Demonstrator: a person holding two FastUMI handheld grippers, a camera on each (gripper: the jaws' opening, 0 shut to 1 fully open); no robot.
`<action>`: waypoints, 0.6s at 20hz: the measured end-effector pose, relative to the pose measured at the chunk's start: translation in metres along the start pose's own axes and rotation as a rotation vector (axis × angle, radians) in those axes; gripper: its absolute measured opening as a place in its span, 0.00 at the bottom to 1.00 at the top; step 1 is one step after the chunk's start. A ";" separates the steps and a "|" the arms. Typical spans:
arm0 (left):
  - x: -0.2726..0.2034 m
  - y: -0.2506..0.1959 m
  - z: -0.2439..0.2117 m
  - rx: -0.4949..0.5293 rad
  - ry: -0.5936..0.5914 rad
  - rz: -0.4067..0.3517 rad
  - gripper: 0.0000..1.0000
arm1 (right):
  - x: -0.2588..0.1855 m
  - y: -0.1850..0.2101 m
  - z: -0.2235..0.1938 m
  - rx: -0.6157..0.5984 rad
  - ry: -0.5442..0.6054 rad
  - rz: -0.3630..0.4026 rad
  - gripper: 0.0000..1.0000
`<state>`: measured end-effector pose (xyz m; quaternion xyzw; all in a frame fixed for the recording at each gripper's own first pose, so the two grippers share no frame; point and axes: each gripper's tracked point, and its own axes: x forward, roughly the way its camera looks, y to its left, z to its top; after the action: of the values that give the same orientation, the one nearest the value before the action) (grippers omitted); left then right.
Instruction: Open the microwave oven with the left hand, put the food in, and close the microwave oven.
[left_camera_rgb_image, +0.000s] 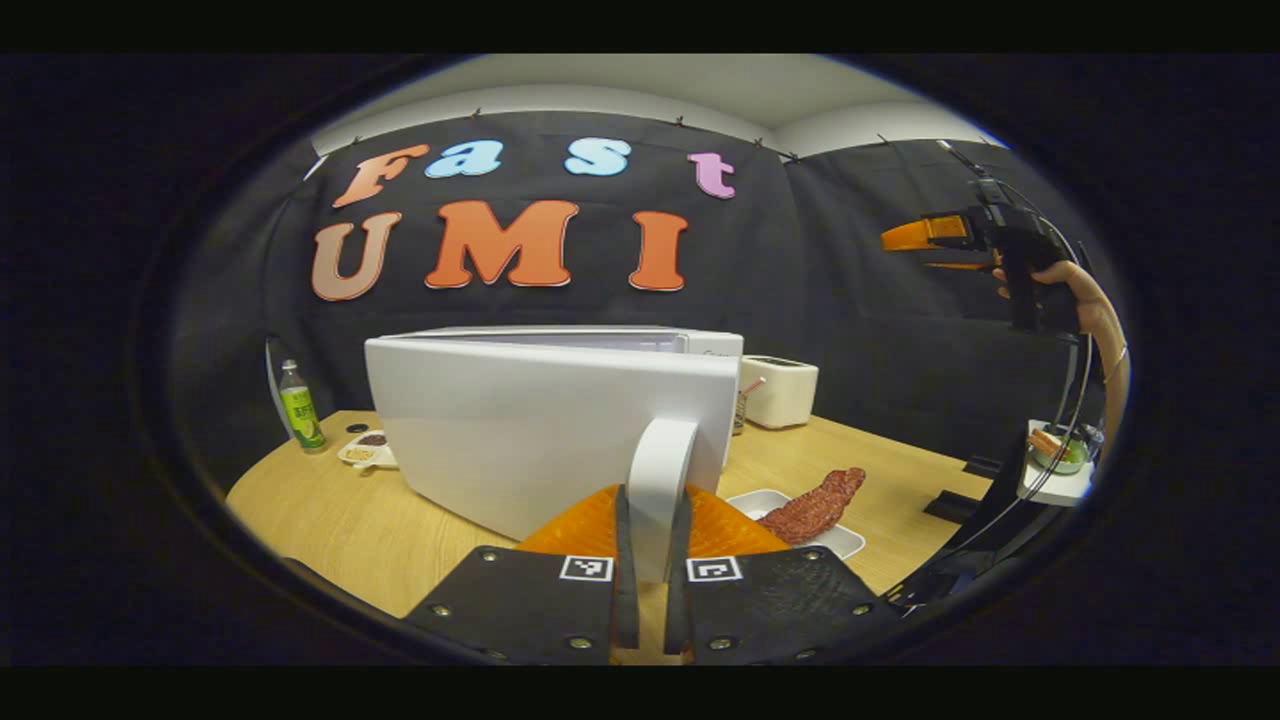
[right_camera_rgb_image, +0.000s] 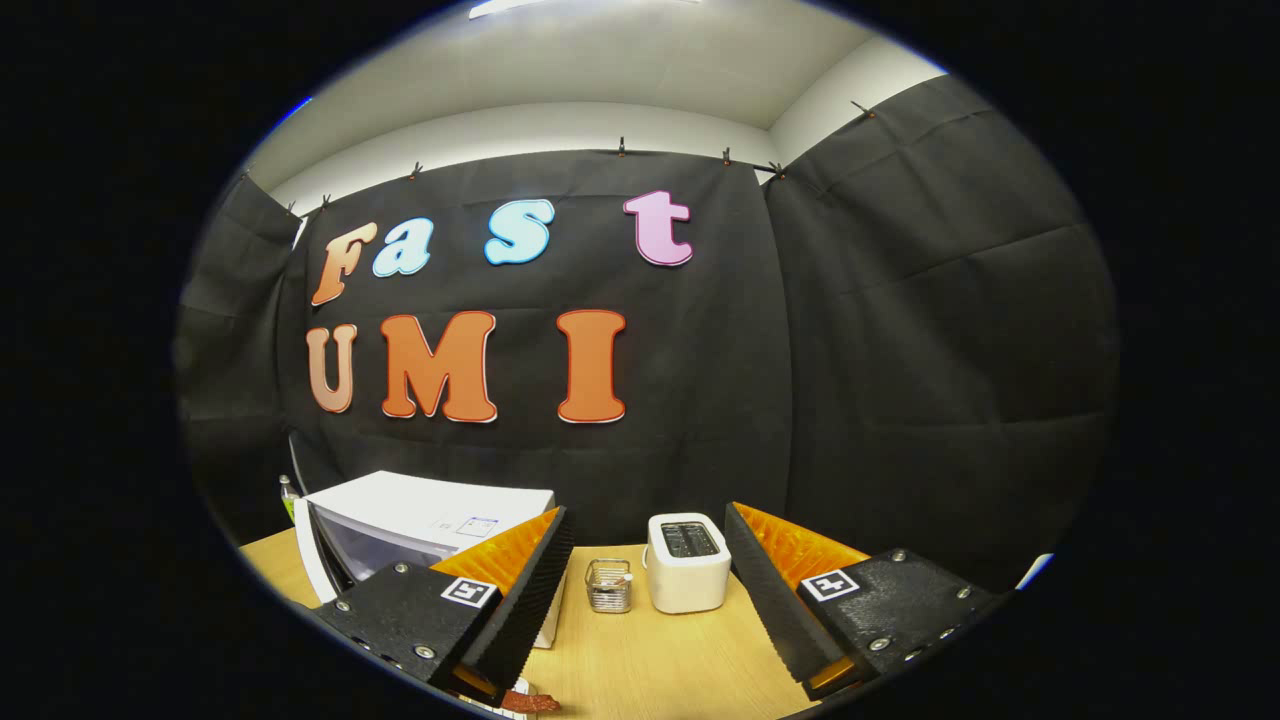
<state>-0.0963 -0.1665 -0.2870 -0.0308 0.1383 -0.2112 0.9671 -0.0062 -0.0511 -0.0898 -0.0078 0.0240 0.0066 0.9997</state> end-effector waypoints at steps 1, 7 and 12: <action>-0.010 0.006 -0.002 0.004 0.001 0.008 0.12 | -0.002 0.005 -0.003 0.004 0.005 0.012 0.95; -0.066 0.050 -0.007 -0.011 -0.024 0.102 0.11 | -0.014 0.036 -0.025 0.015 0.043 0.064 0.95; -0.109 0.101 -0.011 -0.033 -0.019 0.221 0.11 | -0.018 0.057 -0.042 0.029 0.078 0.088 0.95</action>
<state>-0.1541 -0.0290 -0.2817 -0.0331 0.1351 -0.1010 0.9851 -0.0266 0.0052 -0.1319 0.0078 0.0633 0.0501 0.9967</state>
